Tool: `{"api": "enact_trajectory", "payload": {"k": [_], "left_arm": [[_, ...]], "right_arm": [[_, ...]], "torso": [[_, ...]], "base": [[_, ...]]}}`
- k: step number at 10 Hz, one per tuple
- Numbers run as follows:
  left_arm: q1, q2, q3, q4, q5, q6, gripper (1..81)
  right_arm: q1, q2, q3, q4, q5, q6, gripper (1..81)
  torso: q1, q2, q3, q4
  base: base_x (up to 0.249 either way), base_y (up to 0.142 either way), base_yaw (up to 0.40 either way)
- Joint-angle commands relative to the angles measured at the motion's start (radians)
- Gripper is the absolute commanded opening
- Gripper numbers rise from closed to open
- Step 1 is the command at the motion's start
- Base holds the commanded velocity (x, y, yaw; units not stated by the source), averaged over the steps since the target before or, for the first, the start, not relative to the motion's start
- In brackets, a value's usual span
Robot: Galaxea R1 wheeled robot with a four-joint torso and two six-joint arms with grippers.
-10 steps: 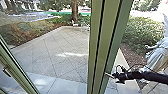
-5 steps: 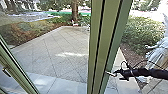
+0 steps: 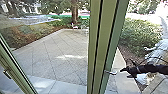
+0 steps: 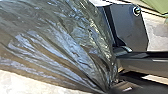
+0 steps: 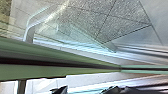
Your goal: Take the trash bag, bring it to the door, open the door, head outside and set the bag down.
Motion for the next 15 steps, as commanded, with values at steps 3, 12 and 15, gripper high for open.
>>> {"api": "enact_trajectory", "payload": {"k": [3, 12, 15], "left_arm": [[-0.020, -0.006, 0.009, -0.009, 0.071, -0.004, 1.0], [-0.017, -0.013, 0.009, -0.012, 0.071, -0.005, 1.0], [-0.016, -0.015, 0.009, -0.027, 0.071, -0.005, 1.0]], "right_arm": [[0.215, -0.001, 0.072, -0.190, -0.218, -0.023, 81.1], [0.218, 0.115, 0.034, -0.659, -0.491, -0.113, 81.1], [0.218, 0.175, -0.123, -0.761, -0.485, -0.187, 81.1]], "torso": [[-0.001, 0.000, 0.006, 0.000], [0.000, 0.000, 0.006, 0.000], [-0.001, 0.000, 0.006, 0.000]], "base": [[0.000, 0.000, 0.000], [0.000, 0.000, 0.000], [0.000, 0.000, 0.000]]}}
